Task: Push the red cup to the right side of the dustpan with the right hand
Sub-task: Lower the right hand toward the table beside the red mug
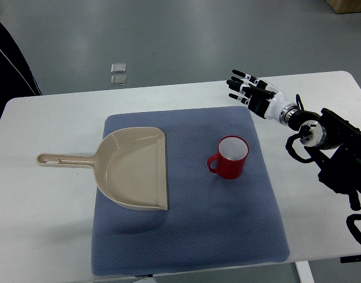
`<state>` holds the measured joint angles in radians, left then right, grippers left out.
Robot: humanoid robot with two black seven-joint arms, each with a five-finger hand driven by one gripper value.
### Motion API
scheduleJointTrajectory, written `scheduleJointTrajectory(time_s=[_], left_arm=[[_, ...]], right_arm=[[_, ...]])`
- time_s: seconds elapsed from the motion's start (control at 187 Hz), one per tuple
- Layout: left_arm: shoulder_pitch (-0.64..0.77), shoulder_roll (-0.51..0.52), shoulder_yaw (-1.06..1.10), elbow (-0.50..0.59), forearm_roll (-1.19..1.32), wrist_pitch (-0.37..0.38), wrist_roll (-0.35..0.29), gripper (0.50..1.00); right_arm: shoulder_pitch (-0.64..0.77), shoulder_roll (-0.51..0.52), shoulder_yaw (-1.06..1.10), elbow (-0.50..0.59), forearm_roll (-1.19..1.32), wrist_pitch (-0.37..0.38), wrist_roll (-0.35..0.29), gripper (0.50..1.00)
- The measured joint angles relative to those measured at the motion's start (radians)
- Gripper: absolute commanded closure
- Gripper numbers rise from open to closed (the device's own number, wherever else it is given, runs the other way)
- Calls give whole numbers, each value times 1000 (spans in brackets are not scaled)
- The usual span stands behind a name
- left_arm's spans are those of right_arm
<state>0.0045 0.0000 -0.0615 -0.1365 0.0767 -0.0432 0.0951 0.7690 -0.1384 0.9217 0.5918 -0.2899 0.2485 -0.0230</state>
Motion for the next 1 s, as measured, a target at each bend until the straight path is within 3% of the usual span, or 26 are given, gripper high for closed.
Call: scheduleJointTrajectory(time_s=[0.555, 0.806, 0.998], left_arm=[[-3, 0, -4, 9, 0, 4, 0, 500], [-3, 0, -4, 3, 0, 8, 0, 500], [-3, 0, -4, 8, 0, 8, 0, 500]], right_arm=[[5, -2, 1, 1, 0, -4, 3, 566], [6, -47, -9, 0, -17, 4, 53, 566], [-1, -89, -16, 1, -18, 51, 76, 566]])
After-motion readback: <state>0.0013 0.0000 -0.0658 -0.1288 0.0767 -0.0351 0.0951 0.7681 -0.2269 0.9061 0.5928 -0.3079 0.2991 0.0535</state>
